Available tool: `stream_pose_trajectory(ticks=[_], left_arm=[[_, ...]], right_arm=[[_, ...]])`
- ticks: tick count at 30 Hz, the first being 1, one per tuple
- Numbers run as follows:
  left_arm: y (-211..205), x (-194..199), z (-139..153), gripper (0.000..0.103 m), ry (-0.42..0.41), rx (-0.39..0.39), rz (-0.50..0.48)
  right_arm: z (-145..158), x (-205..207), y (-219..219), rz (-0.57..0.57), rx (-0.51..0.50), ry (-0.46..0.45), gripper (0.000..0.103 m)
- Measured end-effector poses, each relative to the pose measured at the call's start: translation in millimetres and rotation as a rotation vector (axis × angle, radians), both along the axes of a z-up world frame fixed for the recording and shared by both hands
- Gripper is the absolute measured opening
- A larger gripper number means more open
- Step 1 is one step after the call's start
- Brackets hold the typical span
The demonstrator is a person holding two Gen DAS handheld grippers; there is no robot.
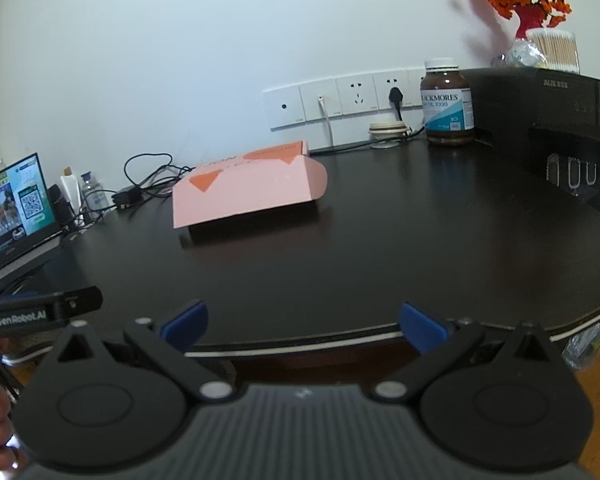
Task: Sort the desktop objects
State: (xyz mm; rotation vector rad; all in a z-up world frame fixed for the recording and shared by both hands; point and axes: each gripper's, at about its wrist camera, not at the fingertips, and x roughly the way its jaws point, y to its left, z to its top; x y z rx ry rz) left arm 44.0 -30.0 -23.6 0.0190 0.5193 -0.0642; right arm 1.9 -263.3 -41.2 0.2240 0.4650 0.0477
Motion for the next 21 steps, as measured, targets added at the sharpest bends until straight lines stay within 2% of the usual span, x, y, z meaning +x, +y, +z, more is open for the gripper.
stream_pose_trajectory(ticks=[9,13,17,21], left_arm=[[-7.4,4.4,-2.1,0.103,0.016,0.072,0.035],[-11.2,6.8,-1.3,0.103,0.06,0.08,0.006],[-18.0,5.2,-0.1,0.103,0.065,0.101,-0.005],[-20.1,11.4,0.6,0.103,0.112,0.084,-0.017]], right_arm=[[0.2,2.1,-6.2,-0.037,0.017,0.009,0.102],[0.2,3.1,-9.8,-0.057,0.026,0.013,0.102],[0.3,4.0,-13.4,-0.076,0.034,0.018,0.102],[0.0,3.9,-16.5,-0.089,0.043,0.019,0.102]])
